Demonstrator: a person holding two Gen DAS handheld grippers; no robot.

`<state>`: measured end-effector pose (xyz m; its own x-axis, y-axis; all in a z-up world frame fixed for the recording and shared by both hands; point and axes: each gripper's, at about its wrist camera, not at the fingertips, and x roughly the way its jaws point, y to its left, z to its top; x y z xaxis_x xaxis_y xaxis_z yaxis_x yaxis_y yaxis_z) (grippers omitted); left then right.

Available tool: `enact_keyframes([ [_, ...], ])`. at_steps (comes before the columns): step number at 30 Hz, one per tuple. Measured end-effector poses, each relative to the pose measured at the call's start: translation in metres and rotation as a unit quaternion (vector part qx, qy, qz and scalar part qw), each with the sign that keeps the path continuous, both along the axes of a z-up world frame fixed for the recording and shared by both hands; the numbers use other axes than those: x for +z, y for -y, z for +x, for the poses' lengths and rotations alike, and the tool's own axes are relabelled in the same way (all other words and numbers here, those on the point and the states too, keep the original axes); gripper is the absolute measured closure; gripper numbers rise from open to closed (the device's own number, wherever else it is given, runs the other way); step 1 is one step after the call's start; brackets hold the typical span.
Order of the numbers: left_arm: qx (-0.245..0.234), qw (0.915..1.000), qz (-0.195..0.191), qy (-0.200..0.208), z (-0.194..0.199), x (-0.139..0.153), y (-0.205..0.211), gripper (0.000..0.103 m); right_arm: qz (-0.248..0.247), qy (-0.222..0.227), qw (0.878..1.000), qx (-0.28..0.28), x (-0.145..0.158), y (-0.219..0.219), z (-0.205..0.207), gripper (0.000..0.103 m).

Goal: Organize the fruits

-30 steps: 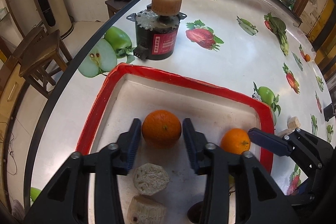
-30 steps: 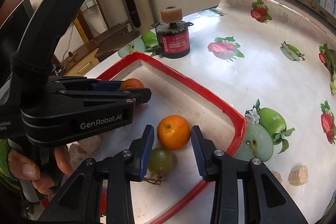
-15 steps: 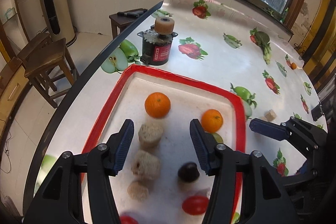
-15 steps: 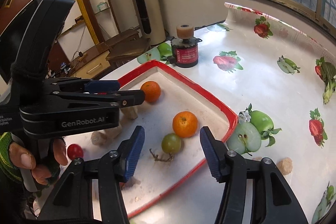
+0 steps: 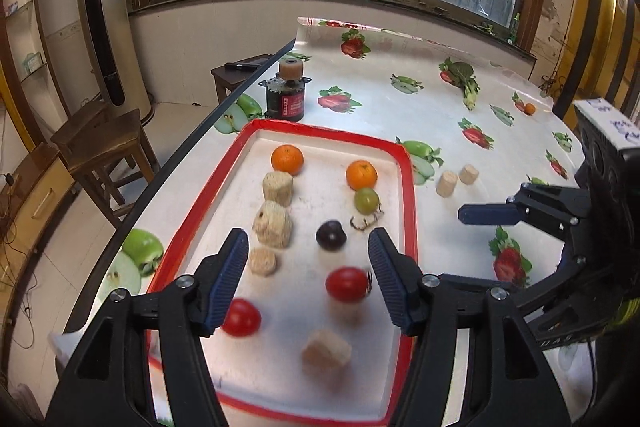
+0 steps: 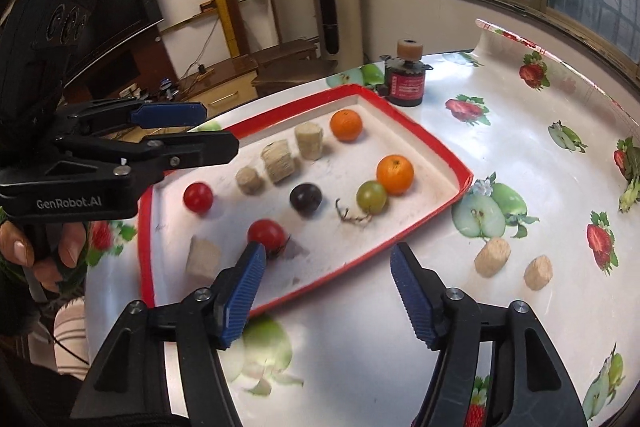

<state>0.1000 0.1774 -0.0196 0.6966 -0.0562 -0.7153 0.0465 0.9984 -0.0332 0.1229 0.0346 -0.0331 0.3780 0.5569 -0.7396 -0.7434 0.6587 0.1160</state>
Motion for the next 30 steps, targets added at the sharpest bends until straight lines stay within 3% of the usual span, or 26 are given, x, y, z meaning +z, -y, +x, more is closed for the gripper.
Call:
enact_keyframes([
  [5, 0.01, 0.9998, 0.012, 0.011, -0.028, 0.004, 0.004, 0.04, 0.004, 0.006, 0.999, 0.031, 0.002, 0.012, -0.02, 0.024],
  [7, 0.019, 0.9996, 0.012, 0.017, -0.038, 0.006, 0.004, 0.021, 0.001, 0.018, 0.999, 0.04, 0.003, 0.015, -0.029, 0.021],
  [8, 0.024, 0.9994, 0.013, 0.021, -0.042, 0.007, 0.003, 0.02, -0.001, 0.025, 0.999, 0.043, 0.004, 0.016, -0.033, 0.02],
  [30, 0.011, 0.9991, 0.027, 0.029, -0.082, 0.009, 0.023, 0.02, -0.02, 0.051, 0.993, 0.101, 0.002, 0.024, -0.07, 0.017],
])
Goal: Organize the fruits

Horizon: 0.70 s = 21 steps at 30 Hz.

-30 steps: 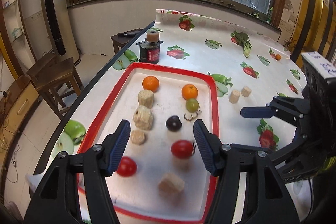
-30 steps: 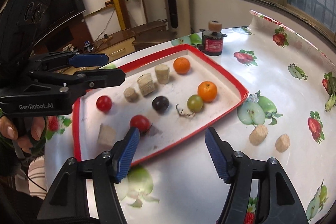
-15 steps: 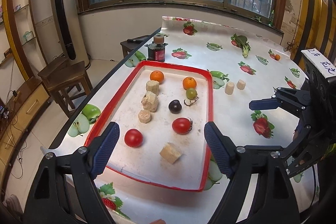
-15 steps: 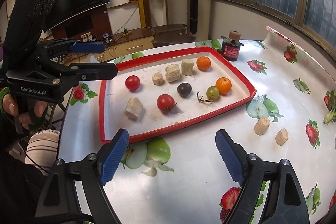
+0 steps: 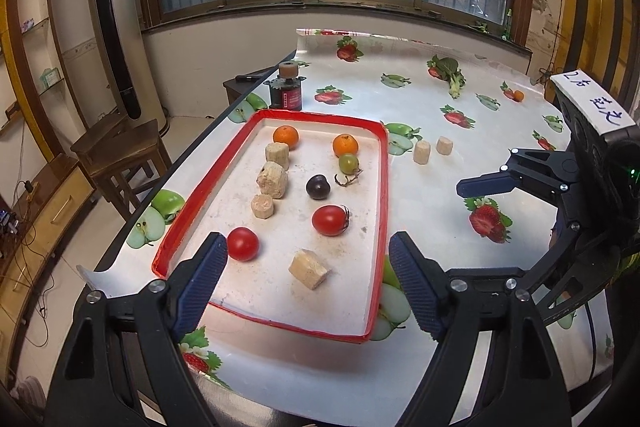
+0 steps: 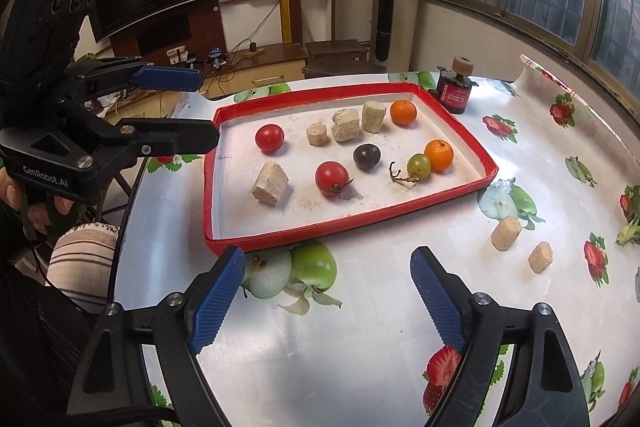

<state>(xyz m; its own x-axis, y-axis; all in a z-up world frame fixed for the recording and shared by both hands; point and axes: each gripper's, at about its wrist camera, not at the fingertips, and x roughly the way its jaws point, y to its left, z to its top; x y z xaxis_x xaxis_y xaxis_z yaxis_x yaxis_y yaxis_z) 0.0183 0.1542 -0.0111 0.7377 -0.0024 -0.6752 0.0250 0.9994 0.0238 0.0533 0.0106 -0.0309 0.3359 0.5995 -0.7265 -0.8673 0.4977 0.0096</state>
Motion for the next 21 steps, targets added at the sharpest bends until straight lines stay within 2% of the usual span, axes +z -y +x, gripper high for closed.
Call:
enact_keyframes([
  [12, -0.001, 1.0, 0.002, 0.005, -0.0076, 0.0025, 0.0003, 0.02, -0.005, 0.007, 1.0, 0.012, -0.0004, -0.0062, -0.0031, 0.017],
  [21, 0.003, 0.9998, -0.017, 0.01, -0.0084, 0.003, -0.0026, 0.02, -0.008, 0.01, 1.0, 0.019, 0.0016, -0.0092, -0.0048, 0.017],
])
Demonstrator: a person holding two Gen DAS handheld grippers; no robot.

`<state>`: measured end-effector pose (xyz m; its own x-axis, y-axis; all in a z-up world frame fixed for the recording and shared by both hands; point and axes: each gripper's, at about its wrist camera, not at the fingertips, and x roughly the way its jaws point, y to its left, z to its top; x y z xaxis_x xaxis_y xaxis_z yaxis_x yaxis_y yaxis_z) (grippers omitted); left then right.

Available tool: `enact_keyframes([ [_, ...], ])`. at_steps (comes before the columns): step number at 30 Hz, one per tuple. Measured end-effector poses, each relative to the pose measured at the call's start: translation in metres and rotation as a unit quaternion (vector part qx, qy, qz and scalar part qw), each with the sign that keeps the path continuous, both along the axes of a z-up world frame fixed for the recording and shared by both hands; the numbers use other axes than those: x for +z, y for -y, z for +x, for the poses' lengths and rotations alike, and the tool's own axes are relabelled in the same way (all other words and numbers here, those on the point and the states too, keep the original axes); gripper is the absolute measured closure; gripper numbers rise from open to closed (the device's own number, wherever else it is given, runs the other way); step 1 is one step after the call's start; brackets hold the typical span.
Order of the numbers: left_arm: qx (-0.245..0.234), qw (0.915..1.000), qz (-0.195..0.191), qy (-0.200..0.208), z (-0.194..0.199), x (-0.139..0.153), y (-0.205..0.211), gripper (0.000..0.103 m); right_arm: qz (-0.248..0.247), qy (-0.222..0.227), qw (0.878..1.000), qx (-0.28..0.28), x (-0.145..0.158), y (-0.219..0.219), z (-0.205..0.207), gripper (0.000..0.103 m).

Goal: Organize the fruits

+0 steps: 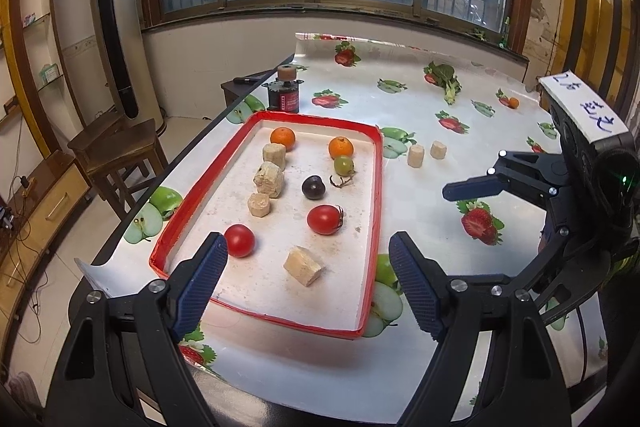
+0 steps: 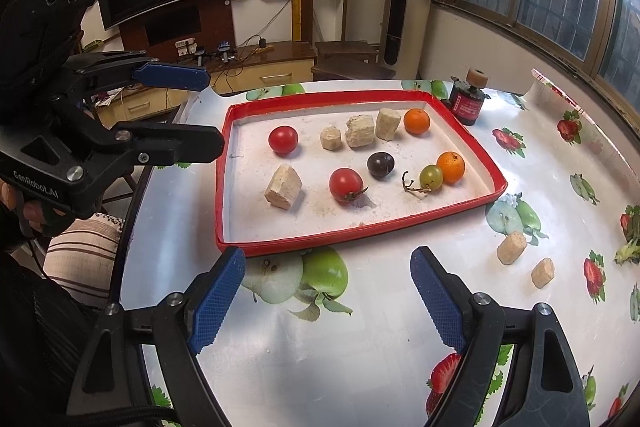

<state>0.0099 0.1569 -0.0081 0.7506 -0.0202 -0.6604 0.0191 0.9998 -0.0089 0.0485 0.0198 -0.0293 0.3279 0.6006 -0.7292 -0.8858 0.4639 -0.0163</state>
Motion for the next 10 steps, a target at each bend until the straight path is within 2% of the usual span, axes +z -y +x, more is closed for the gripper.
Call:
enact_keyframes([
  [10, 0.017, 0.9998, 0.004, 0.001, 0.0021, -0.0005, -0.0034, 0.02, 0.002, -0.004, 1.0, 0.006, -0.0037, -0.0043, -0.0008, 0.017],
])
